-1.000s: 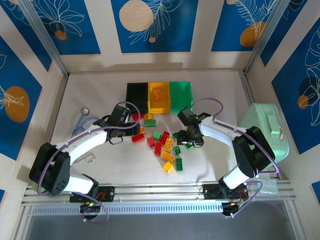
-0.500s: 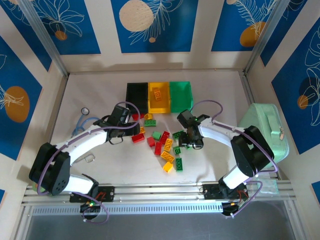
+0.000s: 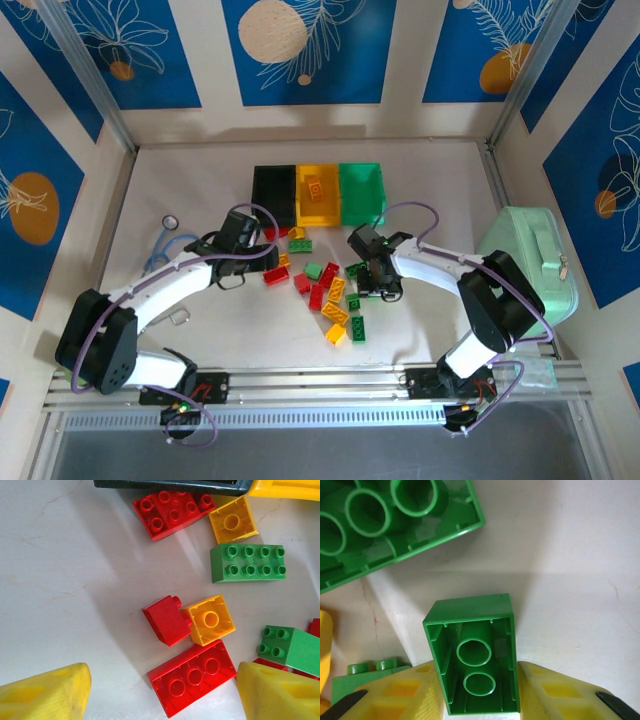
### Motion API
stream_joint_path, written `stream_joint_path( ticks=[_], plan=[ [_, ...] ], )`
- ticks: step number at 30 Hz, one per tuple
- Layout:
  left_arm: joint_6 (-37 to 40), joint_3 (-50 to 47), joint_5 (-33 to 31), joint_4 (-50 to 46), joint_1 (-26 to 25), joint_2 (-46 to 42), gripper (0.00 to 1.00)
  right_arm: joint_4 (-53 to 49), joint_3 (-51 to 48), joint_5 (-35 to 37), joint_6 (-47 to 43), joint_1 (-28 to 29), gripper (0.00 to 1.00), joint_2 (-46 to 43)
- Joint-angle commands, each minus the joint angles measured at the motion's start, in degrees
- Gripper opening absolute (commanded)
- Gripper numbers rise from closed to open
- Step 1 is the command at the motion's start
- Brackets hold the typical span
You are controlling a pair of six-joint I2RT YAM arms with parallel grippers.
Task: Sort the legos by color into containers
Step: Pick up the lego from the center of the table, then place the lego in the container.
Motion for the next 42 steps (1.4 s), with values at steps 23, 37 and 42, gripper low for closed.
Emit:
stream_joint_path(
  ticks=[23,37,42],
  plan=[
    [1.3,-8.0,0.0,2.9,-1.6,-9.5,0.76,-10.9,24.5,4.0,-7.4,-2.6,0.38,3.2],
    [-0.5,-12.8,0.6,4.5,-3.2,-16.0,0.76,-12.2,43.8,-2.0,-14.3,-12.4,0.37,17.7],
    [-1.2,-12.8,0.1,4.0,-4.2,-16.5,0.76,-13.8,50.2,-1.8,-15.1,-13.9,0.37,23.7]
  ],
)
